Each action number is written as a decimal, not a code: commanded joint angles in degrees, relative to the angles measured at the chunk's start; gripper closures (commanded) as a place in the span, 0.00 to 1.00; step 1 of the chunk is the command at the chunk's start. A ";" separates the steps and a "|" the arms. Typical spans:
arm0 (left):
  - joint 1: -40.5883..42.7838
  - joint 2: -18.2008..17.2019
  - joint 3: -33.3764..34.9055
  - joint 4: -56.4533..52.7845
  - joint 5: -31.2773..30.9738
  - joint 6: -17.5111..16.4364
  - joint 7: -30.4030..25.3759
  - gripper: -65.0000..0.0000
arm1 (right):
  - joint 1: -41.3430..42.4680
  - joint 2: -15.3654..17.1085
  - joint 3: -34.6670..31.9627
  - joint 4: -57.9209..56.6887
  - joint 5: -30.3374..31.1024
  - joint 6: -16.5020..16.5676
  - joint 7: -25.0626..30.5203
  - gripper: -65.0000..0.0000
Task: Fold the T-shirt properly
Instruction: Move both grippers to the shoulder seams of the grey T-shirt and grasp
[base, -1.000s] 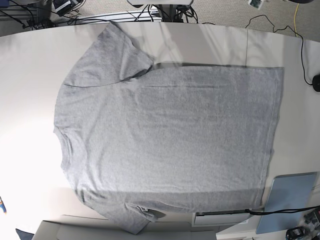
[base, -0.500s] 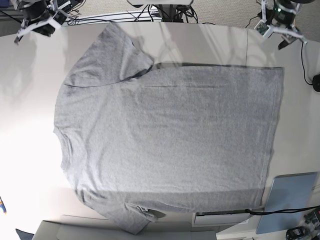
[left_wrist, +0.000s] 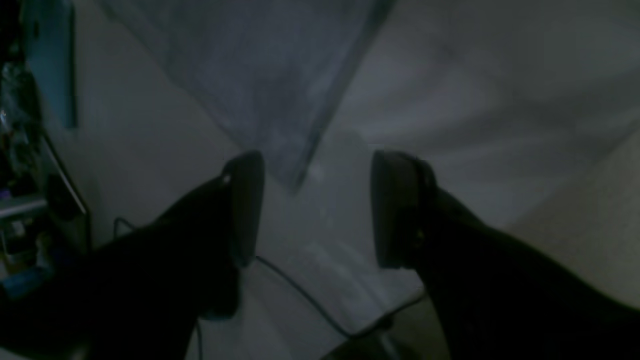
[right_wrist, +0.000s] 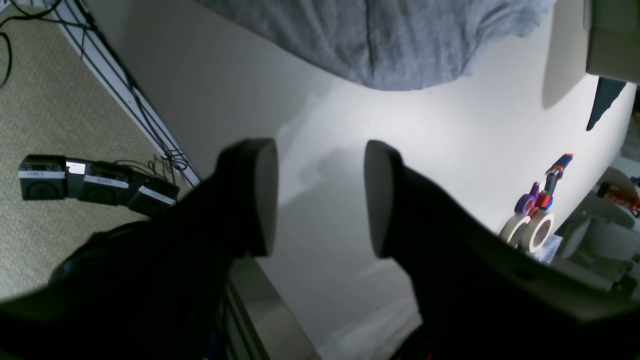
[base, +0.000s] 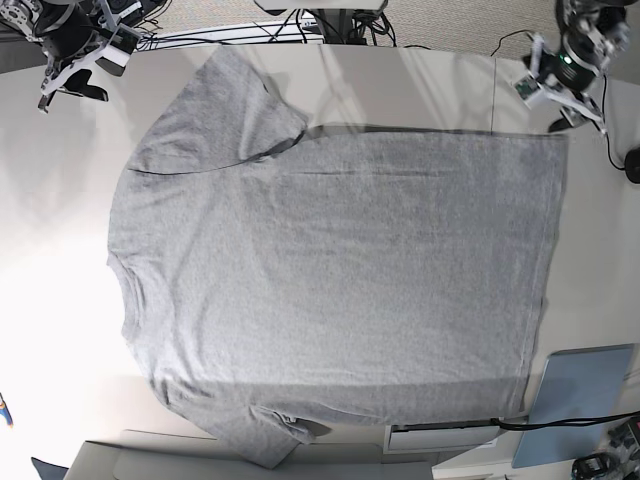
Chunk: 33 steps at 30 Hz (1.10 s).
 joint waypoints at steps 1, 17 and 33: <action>-0.72 -1.90 -0.46 -0.85 -0.39 0.15 -1.68 0.47 | -0.57 0.28 0.44 0.74 -0.09 -0.74 0.68 0.57; -17.00 -5.99 11.23 -19.80 1.01 -1.14 -6.73 0.47 | -0.57 -2.03 0.44 0.74 -3.91 -0.98 1.03 0.57; -23.21 -7.06 13.86 -30.05 3.13 -4.02 -7.89 0.66 | -0.55 -2.38 0.44 0.74 -6.32 -0.96 2.45 0.57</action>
